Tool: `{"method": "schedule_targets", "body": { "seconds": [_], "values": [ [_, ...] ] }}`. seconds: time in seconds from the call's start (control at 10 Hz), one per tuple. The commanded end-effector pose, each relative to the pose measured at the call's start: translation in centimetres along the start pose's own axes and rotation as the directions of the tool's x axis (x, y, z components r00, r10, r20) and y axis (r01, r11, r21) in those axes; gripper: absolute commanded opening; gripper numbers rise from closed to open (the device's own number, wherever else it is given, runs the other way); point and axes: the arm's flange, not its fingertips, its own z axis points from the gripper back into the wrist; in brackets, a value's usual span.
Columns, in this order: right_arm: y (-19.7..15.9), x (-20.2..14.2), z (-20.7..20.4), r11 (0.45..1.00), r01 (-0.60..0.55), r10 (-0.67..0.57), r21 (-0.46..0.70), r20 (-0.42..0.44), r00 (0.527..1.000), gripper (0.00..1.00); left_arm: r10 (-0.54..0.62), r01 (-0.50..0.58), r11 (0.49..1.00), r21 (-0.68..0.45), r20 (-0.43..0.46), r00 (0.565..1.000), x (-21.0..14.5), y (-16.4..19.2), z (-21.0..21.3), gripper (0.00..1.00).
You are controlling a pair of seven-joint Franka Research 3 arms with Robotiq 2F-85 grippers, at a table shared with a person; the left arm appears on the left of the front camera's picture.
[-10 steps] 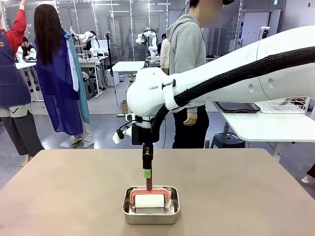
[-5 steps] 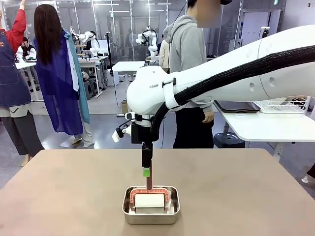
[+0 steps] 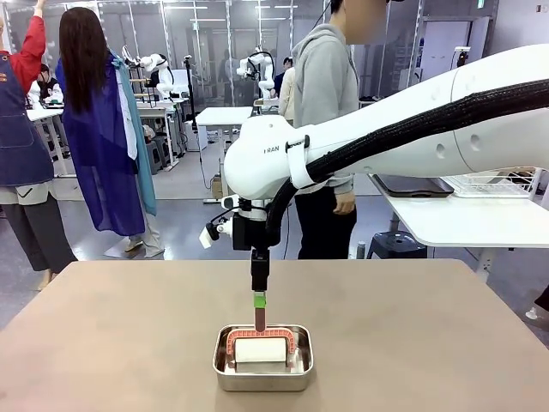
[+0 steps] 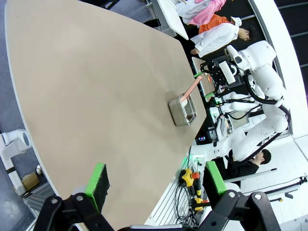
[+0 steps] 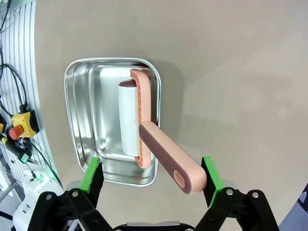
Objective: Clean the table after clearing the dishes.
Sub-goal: Place the Lint Roller back on top of the Airtight Container.
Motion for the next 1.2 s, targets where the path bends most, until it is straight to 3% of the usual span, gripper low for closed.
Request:
{"method": "schedule_targets", "body": {
  "seconds": [0.0,0.9,1.0,1.1],
  "values": [
    [0.3,0.5,0.1,1.000,0.010,-0.010,-0.008,0.007,1.000,1.00,0.001,-0.001,1.000,0.005,-0.010,1.000,-0.4,-0.4,0.1,1.00],
    [0.0,0.0,0.0,1.000,-0.001,0.001,0.000,0.000,1.000,1.00,0.001,-0.001,1.000,0.005,-0.010,1.000,-0.4,-0.4,0.1,1.00],
    [-1.1,-0.5,2.1,0.989,0.097,-0.112,0.110,0.135,0.984,1.00,0.001,-0.001,1.000,0.005,-0.010,1.000,-0.4,-0.4,0.1,1.00],
    [-2.3,-2.2,4.0,0.971,0.186,-0.218,0.149,0.246,0.944,1.00,0.001,-0.001,1.000,0.005,-0.010,1.000,-0.4,-0.4,0.1,1.00]
  ]
}}
